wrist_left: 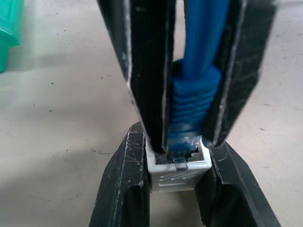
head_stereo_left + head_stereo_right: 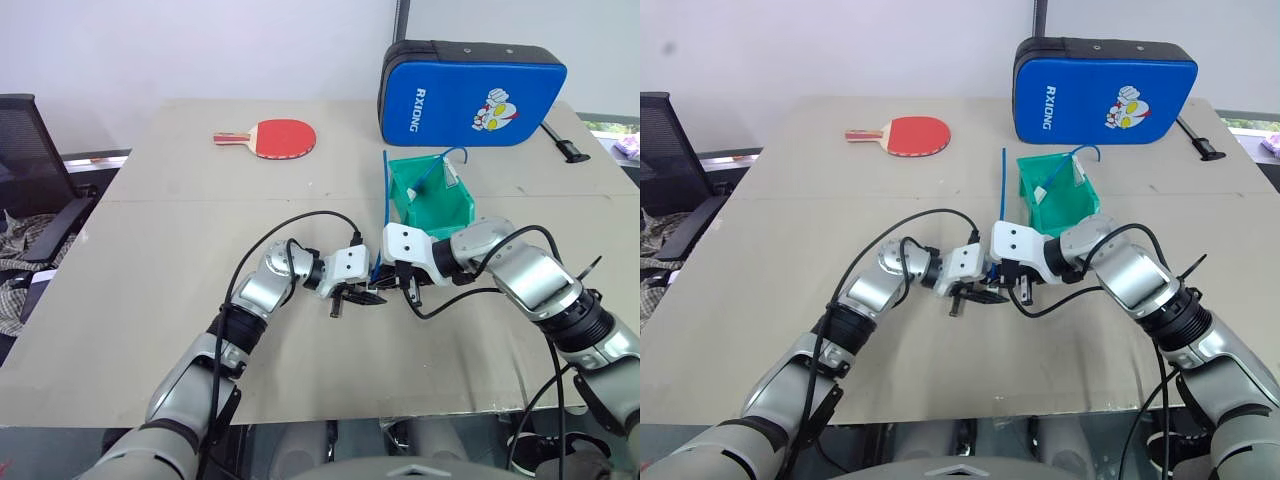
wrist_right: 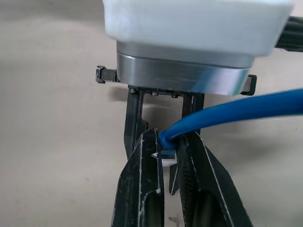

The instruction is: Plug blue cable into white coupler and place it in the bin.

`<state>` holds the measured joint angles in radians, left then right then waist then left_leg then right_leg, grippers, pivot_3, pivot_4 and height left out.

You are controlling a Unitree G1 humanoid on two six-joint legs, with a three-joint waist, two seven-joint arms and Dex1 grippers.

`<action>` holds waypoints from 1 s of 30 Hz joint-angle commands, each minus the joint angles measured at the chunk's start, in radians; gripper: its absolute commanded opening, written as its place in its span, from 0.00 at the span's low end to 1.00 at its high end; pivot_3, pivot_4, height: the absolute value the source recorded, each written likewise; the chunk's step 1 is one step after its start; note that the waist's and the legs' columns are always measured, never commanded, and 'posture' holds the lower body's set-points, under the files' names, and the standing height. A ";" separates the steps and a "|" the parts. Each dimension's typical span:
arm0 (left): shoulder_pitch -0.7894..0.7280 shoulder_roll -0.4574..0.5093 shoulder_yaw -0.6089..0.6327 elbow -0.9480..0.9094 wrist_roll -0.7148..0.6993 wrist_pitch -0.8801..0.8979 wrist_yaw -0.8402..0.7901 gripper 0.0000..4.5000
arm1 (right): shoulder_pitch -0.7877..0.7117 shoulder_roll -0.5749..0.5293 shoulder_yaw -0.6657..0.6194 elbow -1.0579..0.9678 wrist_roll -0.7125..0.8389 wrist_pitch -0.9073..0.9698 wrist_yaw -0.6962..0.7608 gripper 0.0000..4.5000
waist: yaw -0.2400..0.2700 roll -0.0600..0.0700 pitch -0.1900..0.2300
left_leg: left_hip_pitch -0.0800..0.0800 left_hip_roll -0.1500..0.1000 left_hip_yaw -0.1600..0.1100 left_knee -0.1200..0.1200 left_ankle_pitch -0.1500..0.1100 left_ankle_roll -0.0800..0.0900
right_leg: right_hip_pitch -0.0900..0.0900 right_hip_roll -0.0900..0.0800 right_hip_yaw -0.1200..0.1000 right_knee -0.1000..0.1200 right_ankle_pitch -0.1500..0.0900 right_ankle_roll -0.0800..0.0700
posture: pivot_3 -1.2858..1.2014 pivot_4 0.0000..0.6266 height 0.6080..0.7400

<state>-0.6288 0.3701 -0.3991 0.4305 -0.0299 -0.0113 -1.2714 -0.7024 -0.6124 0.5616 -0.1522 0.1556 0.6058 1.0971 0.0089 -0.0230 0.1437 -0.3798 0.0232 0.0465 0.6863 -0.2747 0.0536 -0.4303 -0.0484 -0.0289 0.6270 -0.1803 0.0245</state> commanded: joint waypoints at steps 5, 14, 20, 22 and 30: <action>0.097 0.034 0.064 -0.205 -0.073 0.132 0.029 0.68 | 0.143 0.058 -0.082 0.027 0.021 0.002 -0.061 0.00 | -0.004 0.000 -0.007 | 0.000 0.001 0.000 -0.001 0.000 0.000 | 0.000 0.000 0.000 0.000 0.000 0.000 | 0.52 0.24 0.93; 0.414 0.148 0.361 -0.577 -0.286 0.347 0.191 0.85 | 0.261 0.079 -0.608 -0.250 0.329 0.216 -0.249 0.00 | -0.014 0.007 0.002 | -0.011 0.001 0.000 -0.002 0.000 0.000 | -0.010 -0.005 0.001 0.000 0.001 -0.002 | 0.52 0.24 0.93; 0.478 0.151 0.434 -0.704 -0.320 0.386 0.303 0.85 | 0.046 0.096 -0.844 -0.101 0.431 0.428 -0.477 0.00 | -0.007 0.007 0.005 | -0.017 -0.002 0.001 -0.002 0.000 0.000 | -0.015 -0.005 0.000 -0.001 0.003 -0.004 | 0.52 0.24 0.93; 0.482 0.146 0.436 -0.727 -0.332 0.392 0.324 0.85 | -0.026 0.087 -0.847 0.002 0.412 0.441 -0.515 0.00 | -0.008 0.007 0.005 | -0.017 -0.002 0.002 -0.002 0.000 0.000 | -0.015 -0.005 0.001 -0.001 0.003 -0.004 | 0.52 0.24 0.93; 0.461 0.111 0.450 -0.786 -0.409 0.401 0.385 0.86 | -0.262 0.079 -0.635 0.577 0.240 0.233 -0.381 0.34 | -0.019 0.007 0.006 | -0.018 -0.002 0.002 -0.003 0.000 0.000 | -0.016 -0.002 0.002 -0.002 0.003 -0.004 | 0.52 0.24 0.93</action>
<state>-0.1541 0.4831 0.0318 -0.2982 -0.4002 0.3871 -0.9023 -0.9117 -0.5301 -0.0899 0.3600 0.4179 0.8999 0.6677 -0.0101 -0.0159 0.1499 -0.3977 0.0208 0.0487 0.6828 -0.2747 0.0536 -0.4462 -0.0505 -0.0272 0.6254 -0.1772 0.0212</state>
